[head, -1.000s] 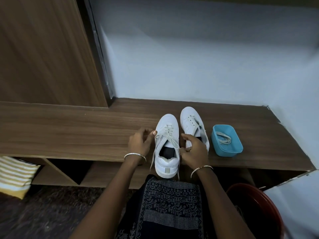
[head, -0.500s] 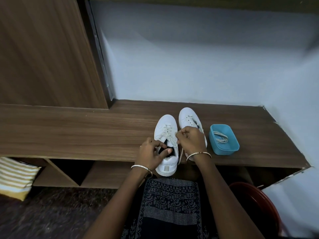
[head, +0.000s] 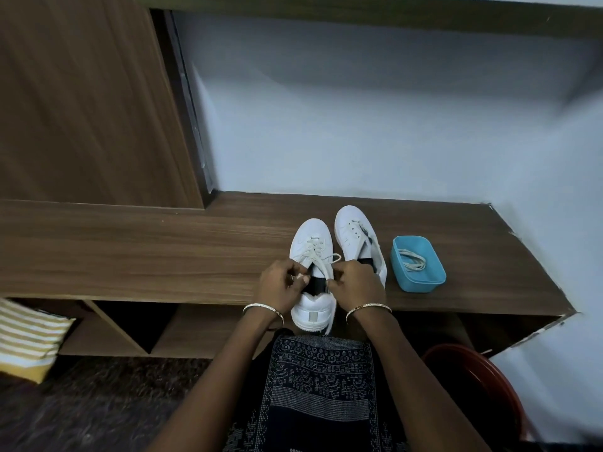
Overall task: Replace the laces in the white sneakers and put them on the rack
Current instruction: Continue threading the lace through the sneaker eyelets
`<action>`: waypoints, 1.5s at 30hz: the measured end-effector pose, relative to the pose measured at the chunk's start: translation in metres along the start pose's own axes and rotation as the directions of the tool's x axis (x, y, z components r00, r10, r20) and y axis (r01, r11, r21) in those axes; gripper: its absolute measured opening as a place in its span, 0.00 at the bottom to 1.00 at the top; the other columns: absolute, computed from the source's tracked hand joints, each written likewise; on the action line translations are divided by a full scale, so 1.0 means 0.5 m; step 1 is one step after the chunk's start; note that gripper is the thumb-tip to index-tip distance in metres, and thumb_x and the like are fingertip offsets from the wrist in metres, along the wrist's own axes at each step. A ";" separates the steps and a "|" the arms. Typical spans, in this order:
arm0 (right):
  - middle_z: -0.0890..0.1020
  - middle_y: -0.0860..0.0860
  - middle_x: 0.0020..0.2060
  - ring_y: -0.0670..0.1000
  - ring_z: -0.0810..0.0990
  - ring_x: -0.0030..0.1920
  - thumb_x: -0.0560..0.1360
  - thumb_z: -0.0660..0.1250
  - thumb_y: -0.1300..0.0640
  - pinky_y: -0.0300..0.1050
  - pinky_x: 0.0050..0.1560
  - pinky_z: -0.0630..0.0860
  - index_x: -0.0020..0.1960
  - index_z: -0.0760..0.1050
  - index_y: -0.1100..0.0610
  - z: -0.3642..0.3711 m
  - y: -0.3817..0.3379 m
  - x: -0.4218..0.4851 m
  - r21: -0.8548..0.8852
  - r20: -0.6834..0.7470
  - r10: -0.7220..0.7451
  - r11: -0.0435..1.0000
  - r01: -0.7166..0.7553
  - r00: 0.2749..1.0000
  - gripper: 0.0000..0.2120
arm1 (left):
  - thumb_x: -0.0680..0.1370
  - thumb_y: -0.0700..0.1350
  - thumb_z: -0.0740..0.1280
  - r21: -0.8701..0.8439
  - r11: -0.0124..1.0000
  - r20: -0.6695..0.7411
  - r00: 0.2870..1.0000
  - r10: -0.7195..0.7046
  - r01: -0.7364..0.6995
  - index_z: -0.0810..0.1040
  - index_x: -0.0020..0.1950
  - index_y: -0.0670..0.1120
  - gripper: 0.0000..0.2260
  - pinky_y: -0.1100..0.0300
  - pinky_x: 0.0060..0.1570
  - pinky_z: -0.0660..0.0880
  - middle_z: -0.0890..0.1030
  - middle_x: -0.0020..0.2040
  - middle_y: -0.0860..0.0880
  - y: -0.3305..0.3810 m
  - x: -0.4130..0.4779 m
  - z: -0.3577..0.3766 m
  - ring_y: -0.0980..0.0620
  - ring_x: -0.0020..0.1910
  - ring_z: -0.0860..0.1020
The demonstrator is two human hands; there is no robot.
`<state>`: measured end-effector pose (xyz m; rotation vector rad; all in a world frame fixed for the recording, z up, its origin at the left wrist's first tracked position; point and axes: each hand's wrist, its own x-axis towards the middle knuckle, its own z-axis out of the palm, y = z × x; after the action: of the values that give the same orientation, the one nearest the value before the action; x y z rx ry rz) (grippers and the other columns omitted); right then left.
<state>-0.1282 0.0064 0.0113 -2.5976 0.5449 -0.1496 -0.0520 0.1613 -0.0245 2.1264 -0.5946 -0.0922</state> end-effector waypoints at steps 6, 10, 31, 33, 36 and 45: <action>0.81 0.53 0.35 0.57 0.81 0.44 0.74 0.66 0.55 0.47 0.42 0.76 0.41 0.79 0.56 0.003 0.018 0.003 0.000 -0.014 0.092 0.996 -0.092 0.996 0.06 | 0.62 0.70 0.72 0.121 0.986 0.166 0.982 0.091 -0.112 0.82 0.50 0.55 0.25 0.56 0.55 0.71 0.74 0.55 0.54 -0.014 -0.029 -0.009 0.52 0.55 0.73; 0.83 0.54 0.35 0.58 0.82 0.40 0.77 0.64 0.51 0.53 0.43 0.79 0.39 0.78 0.58 0.044 0.018 -0.008 0.136 0.075 0.112 0.983 -0.122 0.991 0.13 | 0.59 0.75 0.65 0.212 0.970 0.243 0.968 0.063 -0.116 0.83 0.49 0.51 0.33 0.51 0.61 0.73 0.72 0.67 0.49 -0.024 -0.026 -0.005 0.48 0.65 0.73; 0.84 0.59 0.51 0.62 0.80 0.55 0.81 0.60 0.56 0.47 0.47 0.72 0.57 0.80 0.58 0.051 -0.050 0.068 0.183 0.083 0.052 0.981 -0.067 0.995 0.12 | 0.57 0.76 0.62 0.234 0.972 0.082 0.997 0.001 -0.020 0.81 0.46 0.47 0.36 0.59 0.38 0.68 0.82 0.49 0.49 -0.052 0.057 -0.030 0.48 0.45 0.79; 0.85 0.56 0.52 0.58 0.81 0.56 0.79 0.63 0.57 0.48 0.54 0.76 0.59 0.81 0.57 0.027 -0.036 0.062 0.229 0.006 0.056 0.972 -0.055 0.998 0.13 | 0.60 0.74 0.70 0.232 0.973 -0.009 1.000 0.024 -0.022 0.80 0.44 0.50 0.29 0.60 0.38 0.67 0.79 0.45 0.52 -0.032 0.061 -0.031 0.53 0.42 0.76; 0.86 0.54 0.50 0.56 0.83 0.52 0.76 0.66 0.58 0.48 0.54 0.77 0.56 0.83 0.56 -0.021 0.017 0.054 0.228 -0.305 0.107 0.973 -0.037 0.946 0.11 | 0.69 0.66 0.71 0.209 0.969 -0.152 0.974 0.166 -0.132 0.80 0.45 0.50 0.20 0.57 0.42 0.72 0.79 0.45 0.53 0.014 0.069 -0.005 0.53 0.44 0.76; 0.84 0.56 0.48 0.55 0.80 0.50 0.78 0.67 0.58 0.42 0.46 0.67 0.54 0.82 0.60 -0.036 0.157 0.017 0.255 -0.174 0.077 0.966 -0.031 0.982 0.09 | 0.73 0.48 0.70 0.263 0.895 0.314 0.909 0.274 -0.361 0.76 0.66 0.50 0.21 0.45 0.60 0.73 0.73 0.69 0.46 0.088 0.085 0.152 0.42 0.66 0.72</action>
<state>-0.1517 -0.0679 -0.0101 -2.3322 0.6178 -0.4151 -0.0526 0.0639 -0.0286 2.3069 -1.1873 -0.1084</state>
